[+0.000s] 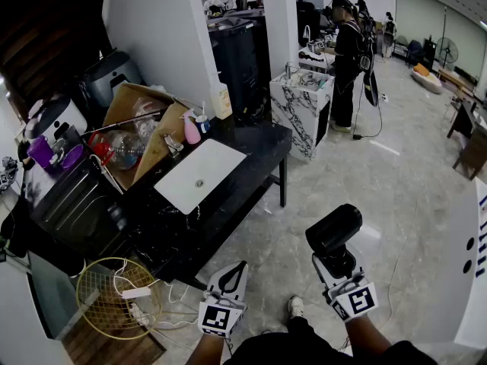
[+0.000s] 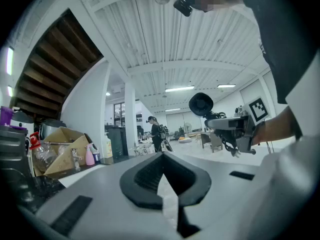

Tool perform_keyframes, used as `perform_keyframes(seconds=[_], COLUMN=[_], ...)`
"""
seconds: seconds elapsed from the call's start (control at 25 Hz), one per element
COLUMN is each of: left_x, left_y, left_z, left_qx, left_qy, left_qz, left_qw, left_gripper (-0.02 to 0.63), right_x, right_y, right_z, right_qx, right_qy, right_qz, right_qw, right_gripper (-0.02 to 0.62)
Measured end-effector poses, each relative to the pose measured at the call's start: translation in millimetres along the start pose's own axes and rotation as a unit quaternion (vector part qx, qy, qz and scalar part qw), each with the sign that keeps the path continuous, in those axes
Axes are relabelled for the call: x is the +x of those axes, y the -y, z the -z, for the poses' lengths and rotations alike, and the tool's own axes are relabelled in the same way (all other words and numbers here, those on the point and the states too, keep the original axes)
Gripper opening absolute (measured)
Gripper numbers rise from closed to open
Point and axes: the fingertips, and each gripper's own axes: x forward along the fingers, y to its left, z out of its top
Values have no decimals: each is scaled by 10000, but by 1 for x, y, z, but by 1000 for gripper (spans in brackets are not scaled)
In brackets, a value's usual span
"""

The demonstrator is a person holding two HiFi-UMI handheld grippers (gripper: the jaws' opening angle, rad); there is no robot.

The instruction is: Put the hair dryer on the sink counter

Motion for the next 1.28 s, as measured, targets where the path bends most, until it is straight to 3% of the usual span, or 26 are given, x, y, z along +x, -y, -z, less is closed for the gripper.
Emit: perform_keyframes(seconds=[0.44, 0.92, 1.08, 1.28], left_x=[95, 164, 178, 189], left_y=[-26, -28, -21, -25], left_z=[-11, -12, -14, -12], left_qx=[-115, -202, -224, -232], left_qy=[-19, -11, -9, -25], left_qz=[-140, -449, -502, -611], left_qw=[9998, 9988, 9985, 9979], left_gripper=[-3, -3, -3, -3], right_x=[78, 109, 115, 125], right_y=[61, 115, 125, 133], right_z=[22, 21, 19, 24], right_qx=[140, 78, 126, 323], right_qy=[-116, 80, 334, 296], right_qz=[-242, -697, -808, -904], right_qw=[9995, 9975, 9961, 9949], right_gripper=[252, 253, 253, 253])
